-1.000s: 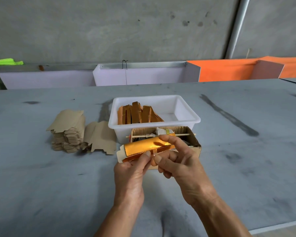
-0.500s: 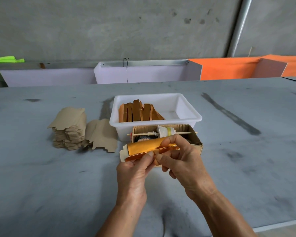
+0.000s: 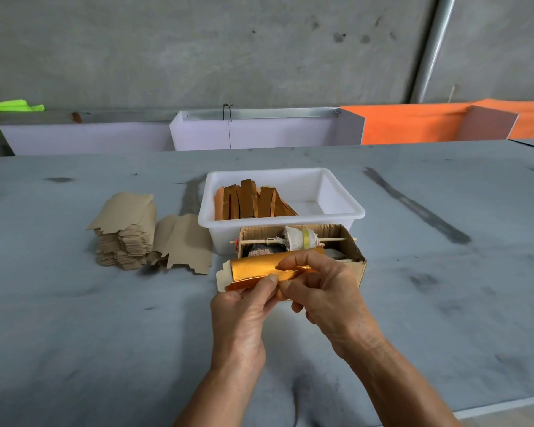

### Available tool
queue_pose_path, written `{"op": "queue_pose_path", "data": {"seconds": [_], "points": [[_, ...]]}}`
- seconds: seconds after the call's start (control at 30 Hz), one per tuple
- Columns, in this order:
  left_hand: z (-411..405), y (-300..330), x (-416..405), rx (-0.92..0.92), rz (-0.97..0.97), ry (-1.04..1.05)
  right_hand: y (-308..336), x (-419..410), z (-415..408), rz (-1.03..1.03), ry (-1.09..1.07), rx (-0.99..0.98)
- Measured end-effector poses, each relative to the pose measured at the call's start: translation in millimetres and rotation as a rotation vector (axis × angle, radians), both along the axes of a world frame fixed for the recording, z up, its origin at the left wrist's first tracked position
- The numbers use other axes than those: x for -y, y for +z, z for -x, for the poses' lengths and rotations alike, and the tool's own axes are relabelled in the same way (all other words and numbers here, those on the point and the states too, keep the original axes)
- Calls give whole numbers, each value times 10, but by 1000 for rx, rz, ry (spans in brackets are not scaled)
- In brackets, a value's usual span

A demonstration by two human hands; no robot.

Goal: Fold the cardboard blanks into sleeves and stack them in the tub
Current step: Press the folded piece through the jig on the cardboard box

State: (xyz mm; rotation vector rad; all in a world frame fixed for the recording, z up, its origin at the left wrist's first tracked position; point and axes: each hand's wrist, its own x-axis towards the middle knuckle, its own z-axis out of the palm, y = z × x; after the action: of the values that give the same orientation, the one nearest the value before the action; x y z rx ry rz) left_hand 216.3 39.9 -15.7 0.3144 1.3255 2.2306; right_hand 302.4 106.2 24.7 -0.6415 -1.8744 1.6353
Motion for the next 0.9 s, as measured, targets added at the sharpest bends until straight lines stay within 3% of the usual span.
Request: {"op": "queue_pose_path", "data": {"seconds": [0.3,0.7,0.9], "points": [[-12,8,32,-14,31,-8,1,10,18,-29,-40,93],[-79,100,11,99,66,23,-21,48,41,-118,-83,170],[-32,71,-13,224,209,62,-33,95,-4,-206,-61,203]]}}
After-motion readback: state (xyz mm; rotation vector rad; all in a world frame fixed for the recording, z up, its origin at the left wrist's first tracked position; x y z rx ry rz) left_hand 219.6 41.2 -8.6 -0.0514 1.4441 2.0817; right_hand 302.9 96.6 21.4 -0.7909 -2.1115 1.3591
